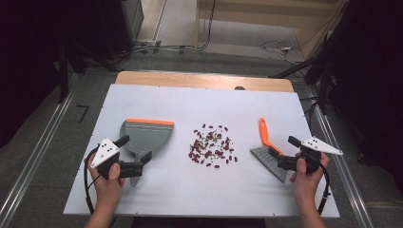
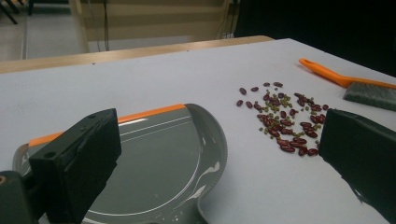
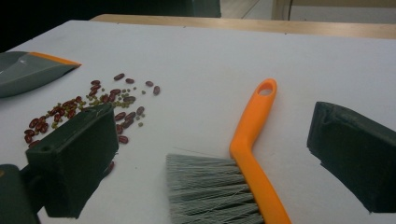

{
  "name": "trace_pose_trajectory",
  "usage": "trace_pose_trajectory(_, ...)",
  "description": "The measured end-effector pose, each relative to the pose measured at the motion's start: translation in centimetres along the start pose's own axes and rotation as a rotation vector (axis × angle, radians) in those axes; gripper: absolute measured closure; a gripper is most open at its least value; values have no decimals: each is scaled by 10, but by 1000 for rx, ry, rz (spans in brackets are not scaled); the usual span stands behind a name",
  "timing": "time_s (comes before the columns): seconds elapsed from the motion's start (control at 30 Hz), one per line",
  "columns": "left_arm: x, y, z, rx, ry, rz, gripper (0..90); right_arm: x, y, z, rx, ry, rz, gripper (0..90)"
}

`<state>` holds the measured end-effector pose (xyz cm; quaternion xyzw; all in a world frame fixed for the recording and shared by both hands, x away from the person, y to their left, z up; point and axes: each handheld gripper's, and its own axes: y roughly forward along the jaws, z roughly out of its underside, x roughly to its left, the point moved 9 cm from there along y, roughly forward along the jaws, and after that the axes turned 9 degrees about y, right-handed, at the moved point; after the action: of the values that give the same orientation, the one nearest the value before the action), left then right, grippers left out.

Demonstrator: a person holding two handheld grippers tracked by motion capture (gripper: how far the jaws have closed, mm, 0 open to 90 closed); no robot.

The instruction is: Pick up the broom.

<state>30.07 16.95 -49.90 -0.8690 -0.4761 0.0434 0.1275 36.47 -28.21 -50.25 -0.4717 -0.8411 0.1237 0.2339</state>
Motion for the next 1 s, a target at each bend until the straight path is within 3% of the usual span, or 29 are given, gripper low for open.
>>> trace_pose_trajectory(0.13,-3,0,-2,-6,0,4,0,3,-2,-3,11,-29,20,8)
trace_pose_trajectory(0.4,-4,0,-2,6,15,0,0,10,-1,-16,43,-12,2,0)
trace_pose_trajectory(0.53,-6,2,0,18,14,9,0,11,5,-26,88,-11,19,0)
trace_pose_trajectory(0.73,-12,5,-3,23,32,29,0,9,18,-42,159,32,30,0)
trace_pose_trajectory(0.97,-16,8,-3,29,43,41,0,4,39,-52,269,21,74,0)
trace_pose_trajectory(1.0,-16,9,-2,30,42,44,0,3,41,-52,279,22,78,45)
